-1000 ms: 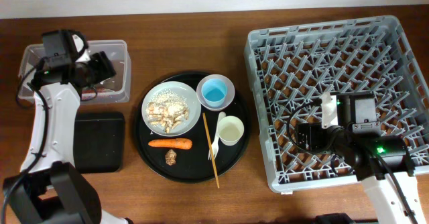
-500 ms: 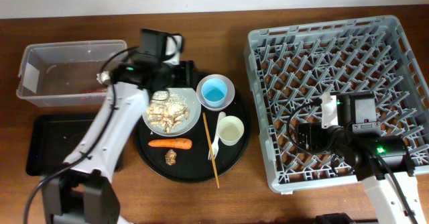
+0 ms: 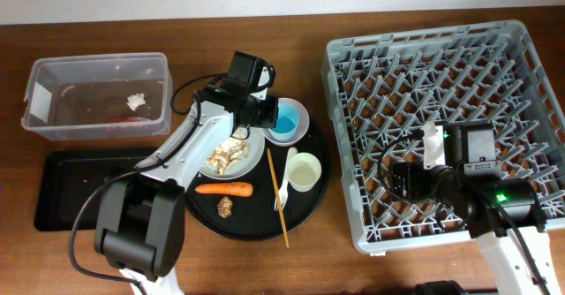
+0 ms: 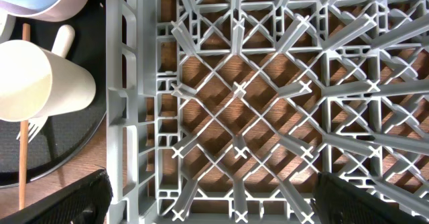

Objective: Sort waste into correct bins and load items into the dishwasher rack
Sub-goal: 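Grasp the light blue cup from the pink bowl with the left gripper, then hand the blue cup from the left gripper to the right gripper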

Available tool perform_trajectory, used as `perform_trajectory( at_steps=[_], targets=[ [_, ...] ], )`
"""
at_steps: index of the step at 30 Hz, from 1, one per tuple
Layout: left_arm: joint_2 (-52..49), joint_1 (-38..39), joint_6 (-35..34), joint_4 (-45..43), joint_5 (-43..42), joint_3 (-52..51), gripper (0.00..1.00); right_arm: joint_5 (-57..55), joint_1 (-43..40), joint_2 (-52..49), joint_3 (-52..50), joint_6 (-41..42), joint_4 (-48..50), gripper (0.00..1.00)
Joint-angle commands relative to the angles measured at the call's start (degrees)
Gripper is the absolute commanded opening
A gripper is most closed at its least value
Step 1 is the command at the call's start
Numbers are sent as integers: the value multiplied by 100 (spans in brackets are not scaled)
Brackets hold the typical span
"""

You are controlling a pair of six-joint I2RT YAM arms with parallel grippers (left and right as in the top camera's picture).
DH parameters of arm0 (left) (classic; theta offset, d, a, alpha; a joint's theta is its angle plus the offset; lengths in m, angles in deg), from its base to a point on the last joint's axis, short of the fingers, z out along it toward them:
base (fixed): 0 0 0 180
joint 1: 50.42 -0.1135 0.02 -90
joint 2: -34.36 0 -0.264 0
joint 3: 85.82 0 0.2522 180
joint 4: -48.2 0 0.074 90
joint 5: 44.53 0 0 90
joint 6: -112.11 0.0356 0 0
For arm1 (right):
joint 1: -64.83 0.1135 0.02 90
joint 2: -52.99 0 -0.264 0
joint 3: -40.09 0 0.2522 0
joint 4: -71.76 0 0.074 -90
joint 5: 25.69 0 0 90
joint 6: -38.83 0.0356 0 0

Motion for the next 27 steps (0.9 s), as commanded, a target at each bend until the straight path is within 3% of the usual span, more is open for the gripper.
perform_trajectory(
  at_steps=[1, 10, 13, 14, 15, 17, 20, 22, 27],
  targets=[
    [-44, 2, 42, -160, 59, 107, 1, 9, 26, 11, 133, 37, 15, 99],
    [470, -560, 44, 608, -153, 636, 0, 7, 24, 24, 140, 37, 17, 99],
    [841, -938, 44, 817, -1257, 710, 0, -216, -116, 50, 245, 439, 68, 99],
    [929, -1075, 44, 835, -1849, 710, 0, -197, -278, 48, 321, 614, 157, 99],
    [999, -1294, 44, 826, -3051, 710, 0, 37, -529, 48, 396, 643, 326, 99],
    [992, -1547, 46, 804, -4706, 710, 0, 1204, -977, 46, 433, 256, 767, 99],
    [966, -1788, 452, 796, -6415, 710, 0, 4172, -1523, -103, 431, -988, 1344, 98],
    [957, -1797, 520, 789, -6911, 710, 0, 5563, -1683, -317, 431, -1364, 1576, 99],
    [957, -1513, 516, 807, -7213, 710, 0, 7224, -1696, -1025, 431, -1357, 2140, 99]
  ],
)
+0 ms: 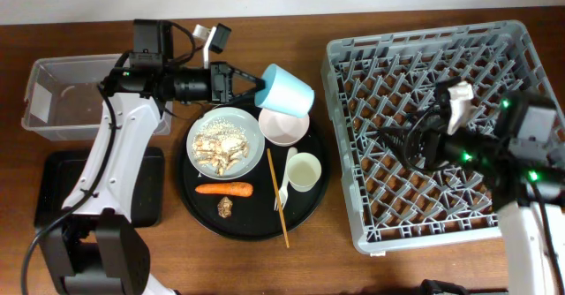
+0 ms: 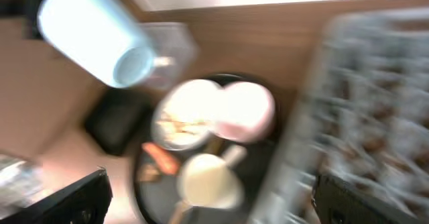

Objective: Sort waste into correct bins and load items into the dishwasher rack
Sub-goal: 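Hand the blue cup from the left gripper to the right gripper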

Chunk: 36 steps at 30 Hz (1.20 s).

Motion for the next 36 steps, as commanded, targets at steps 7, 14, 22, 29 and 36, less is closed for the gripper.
perform_trajectory(
  at_steps=[7, 14, 22, 29, 36],
  targets=[
    [26, 660, 177, -9, -837, 50, 0, 2830, 160, -780, 85, -282, 662, 99],
    [26, 778, 127, -22, -761, 50, 0, 2400, 975, -833, 85, -280, 918, 99],
    [26, 800, 0, 4, -824, 50, 0, 1777, 1635, -848, 85, -234, 1287, 99],
    [26, 942, -103, 17, -817, 50, 0, 1659, 1788, -850, 85, -236, 1543, 94],
    [26, 942, -103, 22, -817, 50, 0, 1661, 1788, -848, 85, -236, 1801, 79]
  ],
)
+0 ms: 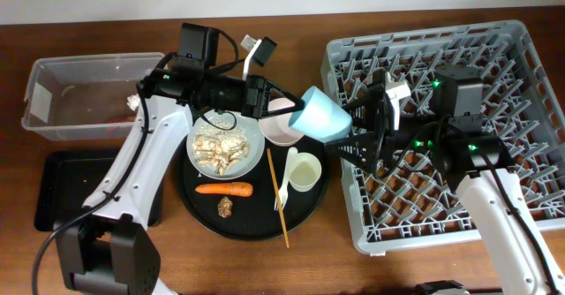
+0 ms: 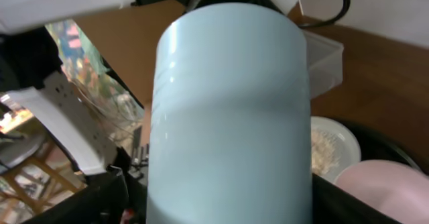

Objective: Sort waste into correct bins and load items into the dishwasher rack
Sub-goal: 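Hand the blue cup from the left gripper to the right gripper, then place the blue cup upside down in the rack's right side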

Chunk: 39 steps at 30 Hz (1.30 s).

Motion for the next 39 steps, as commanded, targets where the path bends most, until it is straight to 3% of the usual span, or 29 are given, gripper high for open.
perform_trajectory(
  at_steps=[1, 13, 19, 28, 31, 35, 39],
  targets=[
    [26, -2, -31, 7, -140, 50, 0, -7, 46, -31, 85, -46, 48, 77],
    [26, -2, -28, 24, 61, 50, 1, -11, 46, -31, 85, -48, 50, 61],
    [26, -4, -28, 83, 551, 50, 11, -387, 39, -31, 85, 256, 46, 56],
    [37, -636, -26, 1233, 3458, 50, 11, -1572, 33, 20, 109, 868, -87, 50],
    [79, -970, 0, 1644, 4015, 50, 11, -2229, -87, 85, 223, 1040, -442, 49],
    [343, -1591, 286, 2236, 5082, 50, 9, -3276, -706, 105, 802, 1379, -1744, 45],
    [691, -1939, 295, 2586, 6802, 50, 8, -4251, -1384, 105, 1517, 1375, -3130, 45]
  ],
)
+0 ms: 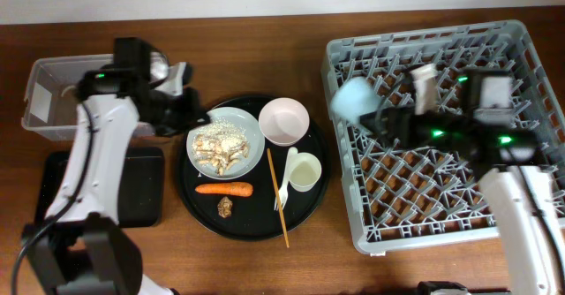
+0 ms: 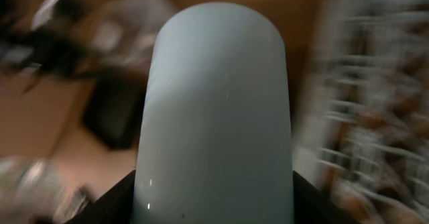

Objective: Sort waste into correct bins and load items into the dishwasher rack
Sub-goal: 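Place the blue cup upside down in the rack's right side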

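My right gripper [image 1: 366,111] is shut on a light blue cup [image 1: 356,101], holding it above the left edge of the grey dishwasher rack [image 1: 521,56]. In the blurred right wrist view the blue cup [image 2: 218,110] fills the frame between my dark fingers [image 2: 107,204]. My left gripper [image 1: 192,114] hangs open and holds nothing, between the clear bin [image 1: 53,65] and the plate of food scraps [image 1: 225,145]. On the round black tray [image 1: 256,229] lie a pink bowl [image 1: 283,121], a cream cup [image 1: 304,171], a carrot [image 1: 223,189], a chopstick [image 1: 279,211] and a white fork [image 1: 288,167].
A black rectangular tray [image 1: 53,189] lies at the front left below the clear bin, which holds a few scraps. A small brown scrap [image 1: 224,208] sits on the round tray near the carrot. The rack fills the right side of the table.
The blue cup has passed from my left gripper to my right one. It now hangs over the rack's left edge, and my left arm has drawn back toward the clear bin.
My left gripper was at the blue cup in the pink bowl while my right gripper hung over the rack. Then the left held the cup lifted above the tray. Then the cup was between both grippers mid-table. Now the right gripper alone holds it.
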Available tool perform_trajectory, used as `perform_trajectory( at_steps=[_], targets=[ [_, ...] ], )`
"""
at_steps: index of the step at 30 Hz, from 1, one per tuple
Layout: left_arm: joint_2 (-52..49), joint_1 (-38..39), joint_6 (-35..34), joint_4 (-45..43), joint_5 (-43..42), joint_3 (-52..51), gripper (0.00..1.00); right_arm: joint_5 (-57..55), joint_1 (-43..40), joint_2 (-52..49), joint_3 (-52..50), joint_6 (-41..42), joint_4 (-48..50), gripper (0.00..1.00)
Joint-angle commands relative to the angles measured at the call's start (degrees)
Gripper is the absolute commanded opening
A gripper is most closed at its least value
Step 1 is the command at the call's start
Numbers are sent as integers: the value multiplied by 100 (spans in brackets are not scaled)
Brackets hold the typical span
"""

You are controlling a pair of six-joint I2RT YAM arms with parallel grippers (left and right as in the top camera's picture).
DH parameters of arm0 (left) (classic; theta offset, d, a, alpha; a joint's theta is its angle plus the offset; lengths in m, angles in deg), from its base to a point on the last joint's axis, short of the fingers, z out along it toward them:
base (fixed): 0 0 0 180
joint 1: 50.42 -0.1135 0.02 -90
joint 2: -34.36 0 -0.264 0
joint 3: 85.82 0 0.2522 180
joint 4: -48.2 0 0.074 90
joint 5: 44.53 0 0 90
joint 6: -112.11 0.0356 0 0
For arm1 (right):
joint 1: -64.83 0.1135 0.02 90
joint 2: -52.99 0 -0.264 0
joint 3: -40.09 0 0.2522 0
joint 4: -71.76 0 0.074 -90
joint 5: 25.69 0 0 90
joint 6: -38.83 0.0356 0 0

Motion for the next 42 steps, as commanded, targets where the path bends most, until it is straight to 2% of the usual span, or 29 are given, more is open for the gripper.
perform_trajectory(
  at_steps=[1, 3, 6, 13, 24, 32, 33, 34, 35, 36, 42],
  targets=[
    [619, -332, 184, 247, 2177, 48, 8, -1373, -616, 116, 774, 116, -861, 45],
    [782, -442, 179, 330, 2597, 48, 8, -1829, -935, 116, 1054, 122, -1338, 45],
    [977, -501, 177, 337, 2592, 48, 8, -2844, -1480, 109, 1338, 260, -1947, 44],
    [1005, -498, 177, 350, 2538, 48, 8, -4723, -2535, -170, 1342, 898, -2304, 44],
    [1005, -498, 177, 352, 2540, 48, 8, -4795, -3582, -1362, 1342, 1110, -2181, 45],
    [1005, -498, 177, 352, 2540, 48, 8, -4627, -3611, -2020, 1340, 1121, -2063, 46],
    [1005, -498, 177, 352, 2542, 48, 8, -4599, -3611, -2037, 1340, 1123, -2044, 62],
    [1005, -498, 177, 352, 2540, 48, 8, -4564, -3611, -2041, 1340, 1121, -2033, 73],
    [1005, -498, 177, 354, 2540, 48, 8, -4494, -3611, -2041, 1340, 1121, -2028, 94],
    [1005, -498, 177, 352, 2540, 48, 8, -4474, -3611, -2039, 1340, 1121, -2028, 99],
    [1005, -498, 179, 354, 2540, 48, 8, -3458, -3611, -2039, 1342, 1073, -1991, 99]
  ],
)
